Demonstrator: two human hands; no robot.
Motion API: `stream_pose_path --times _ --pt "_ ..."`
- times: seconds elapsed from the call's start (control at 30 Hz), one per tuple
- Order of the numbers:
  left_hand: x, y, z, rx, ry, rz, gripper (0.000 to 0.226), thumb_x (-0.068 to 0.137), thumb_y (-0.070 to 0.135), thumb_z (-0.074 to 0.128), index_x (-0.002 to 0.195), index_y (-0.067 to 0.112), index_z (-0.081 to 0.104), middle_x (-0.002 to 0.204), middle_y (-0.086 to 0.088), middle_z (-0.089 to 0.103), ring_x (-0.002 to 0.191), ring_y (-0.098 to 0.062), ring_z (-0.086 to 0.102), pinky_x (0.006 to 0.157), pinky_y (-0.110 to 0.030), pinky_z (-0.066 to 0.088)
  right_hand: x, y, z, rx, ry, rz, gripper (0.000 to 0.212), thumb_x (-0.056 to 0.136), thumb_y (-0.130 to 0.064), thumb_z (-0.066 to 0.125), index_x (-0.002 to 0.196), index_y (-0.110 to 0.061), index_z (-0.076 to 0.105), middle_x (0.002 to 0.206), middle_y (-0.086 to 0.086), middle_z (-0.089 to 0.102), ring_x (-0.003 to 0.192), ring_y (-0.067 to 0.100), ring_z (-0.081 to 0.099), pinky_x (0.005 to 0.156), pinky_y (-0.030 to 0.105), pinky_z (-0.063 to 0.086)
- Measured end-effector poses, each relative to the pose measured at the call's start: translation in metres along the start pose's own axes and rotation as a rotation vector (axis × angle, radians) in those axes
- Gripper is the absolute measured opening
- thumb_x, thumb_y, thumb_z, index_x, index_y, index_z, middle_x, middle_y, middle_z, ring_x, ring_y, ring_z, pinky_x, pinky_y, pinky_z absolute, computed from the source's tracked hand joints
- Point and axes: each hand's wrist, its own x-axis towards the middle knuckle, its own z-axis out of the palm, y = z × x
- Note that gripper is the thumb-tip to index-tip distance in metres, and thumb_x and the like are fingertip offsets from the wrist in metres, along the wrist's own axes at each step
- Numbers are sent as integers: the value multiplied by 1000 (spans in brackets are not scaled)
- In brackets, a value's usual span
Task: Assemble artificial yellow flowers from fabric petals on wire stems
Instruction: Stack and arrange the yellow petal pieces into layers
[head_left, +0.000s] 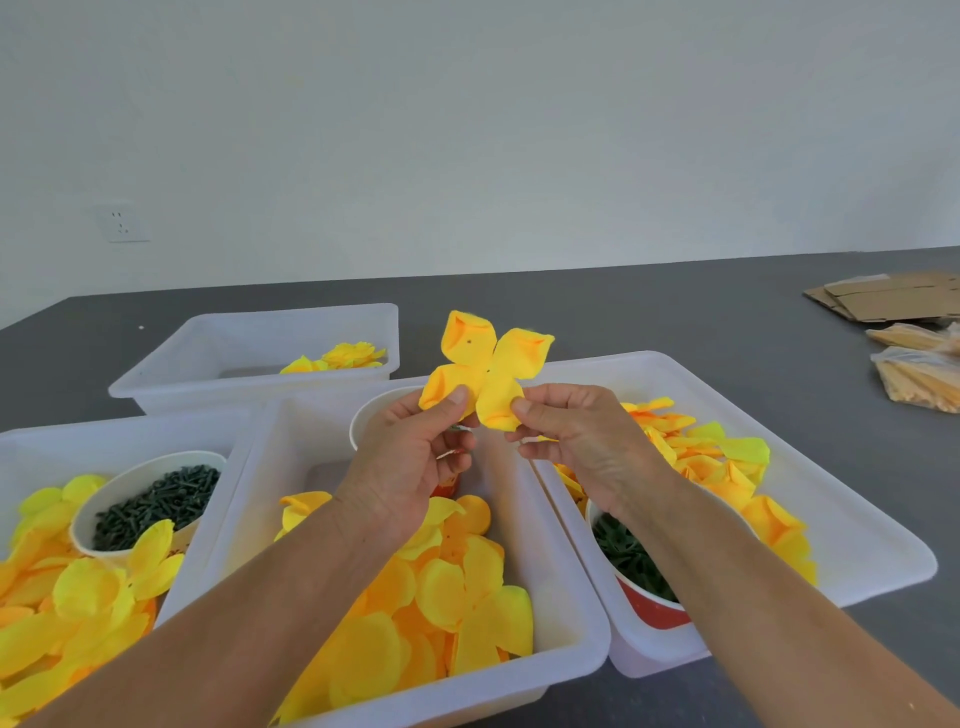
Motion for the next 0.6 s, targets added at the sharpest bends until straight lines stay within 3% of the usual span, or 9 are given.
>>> stream_pose_path --times 0.2,0.3,0.4,0.53,0.6 --pt "1 -3 1 17 21 9 11 86 14 61 79 10 69 68 -6 66 53 -11 55 46 -19 46 3 5 1 -261 110 -115 13 91 -6 57 93 -3 70 70 4 67 59 6 62 59 20 51" --pt "3 -4 -1 16 58 -7 11 87 16 61 83 9 68 68 -5 66 52 -10 56 46 -19 47 3 3 -2 -253 138 -153 5 83 -9 69 82 -4 71 58 3 64 50 4 57 56 18 49" --pt "2 -4 -1 6 95 -8 10 86 15 63 91 8 67 69 -5 66 54 -11 57 47 -19 49 2 4 -3 -232 139 -159 13 76 -13 75 71 -3 68 52 0 60 48 5 54 52 17 46" --pt "4 -6 -2 208 190 156 47 81 13 70 123 24 52 102 -4 64 85 -17 64 65 -24 54 2 3 -3 -234 148 -151 19 76 -15 75 74 3 67 54 5 59 47 6 52 50 18 45" --pt "3 -5 -4 464 199 319 48 82 14 70 121 33 52 116 6 54 101 -10 57 74 -21 51 2 3 -3 -231 156 -143 18 76 -15 75 73 1 67 52 3 58 45 4 50 48 16 44"
